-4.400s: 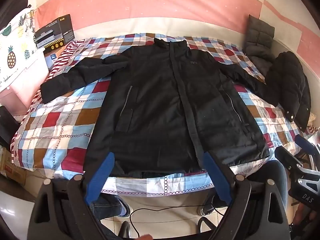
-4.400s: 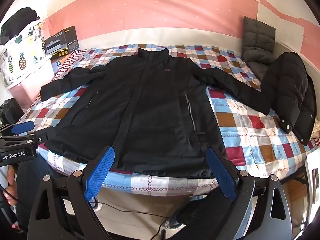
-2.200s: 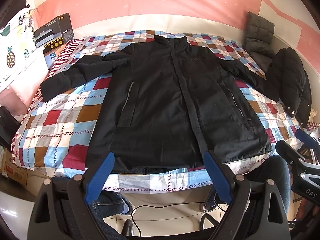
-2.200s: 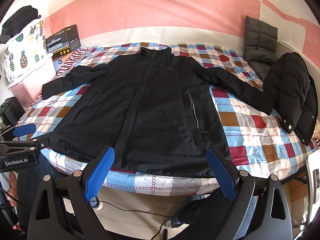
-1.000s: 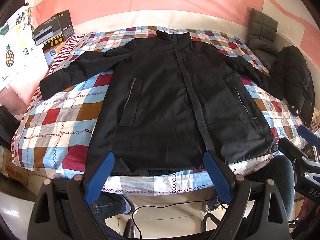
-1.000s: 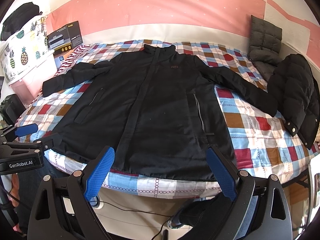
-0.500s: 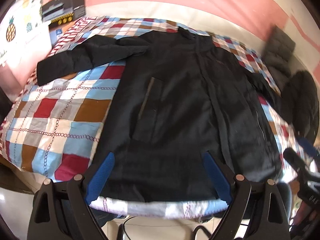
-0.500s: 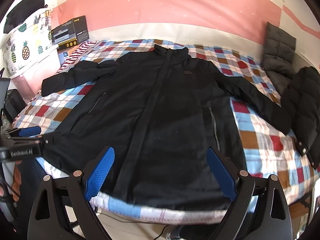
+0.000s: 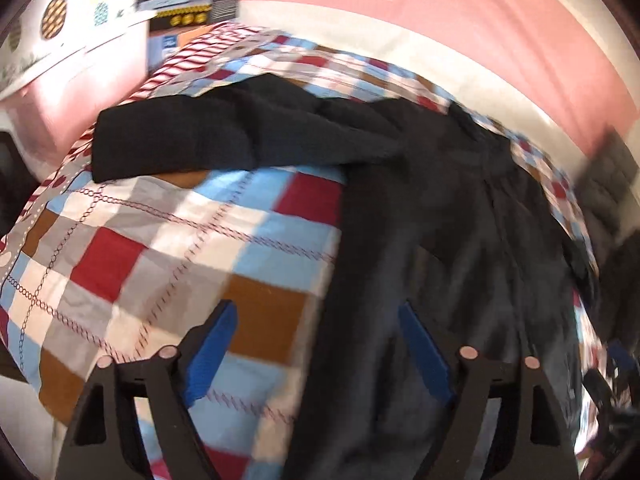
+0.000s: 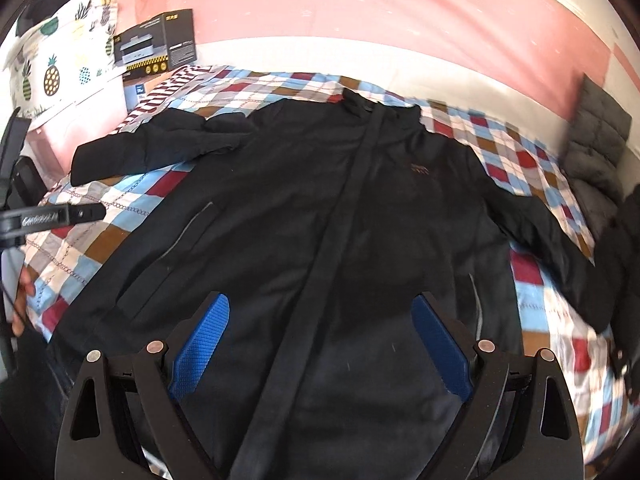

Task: Fold large clothes
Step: 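Grasp the sleeve cuff nearest the left tool and lift it toward the jacket center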

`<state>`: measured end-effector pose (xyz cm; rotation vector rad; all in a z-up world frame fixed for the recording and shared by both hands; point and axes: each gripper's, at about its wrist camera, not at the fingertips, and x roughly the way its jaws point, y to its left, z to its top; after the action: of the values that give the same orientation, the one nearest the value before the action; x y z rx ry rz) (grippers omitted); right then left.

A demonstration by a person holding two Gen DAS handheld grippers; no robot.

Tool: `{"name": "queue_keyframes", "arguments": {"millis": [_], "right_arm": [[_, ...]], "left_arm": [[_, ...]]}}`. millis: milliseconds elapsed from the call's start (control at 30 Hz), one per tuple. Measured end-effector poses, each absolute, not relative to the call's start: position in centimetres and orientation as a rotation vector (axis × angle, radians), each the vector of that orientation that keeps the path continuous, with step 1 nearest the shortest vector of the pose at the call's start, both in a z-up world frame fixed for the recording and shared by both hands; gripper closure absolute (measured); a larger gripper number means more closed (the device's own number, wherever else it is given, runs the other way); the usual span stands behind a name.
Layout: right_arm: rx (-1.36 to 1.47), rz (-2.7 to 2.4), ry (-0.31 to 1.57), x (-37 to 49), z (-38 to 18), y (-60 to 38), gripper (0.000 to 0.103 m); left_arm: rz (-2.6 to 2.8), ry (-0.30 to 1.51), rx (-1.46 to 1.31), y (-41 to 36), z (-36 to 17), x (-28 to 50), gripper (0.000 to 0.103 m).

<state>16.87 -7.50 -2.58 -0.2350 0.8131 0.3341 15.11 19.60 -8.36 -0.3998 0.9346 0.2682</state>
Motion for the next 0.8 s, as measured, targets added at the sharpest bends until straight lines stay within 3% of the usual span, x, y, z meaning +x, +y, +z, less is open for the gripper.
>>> {"name": "queue_keyframes", "arguments": {"millis": [567,800], "right_arm": [[-0.295,0.403,0.856,23.8,-6.0,-1.2,0.01],[-0.304,0.406,0.876,24.8,-7.2,-1.1,0.01]], "left_arm": [[0.473,0.841,-0.749,36.5,-15.2,20.7,0.025],[0.541,0.768,-0.81,39.5,-16.1,22.5,0.025]]}}
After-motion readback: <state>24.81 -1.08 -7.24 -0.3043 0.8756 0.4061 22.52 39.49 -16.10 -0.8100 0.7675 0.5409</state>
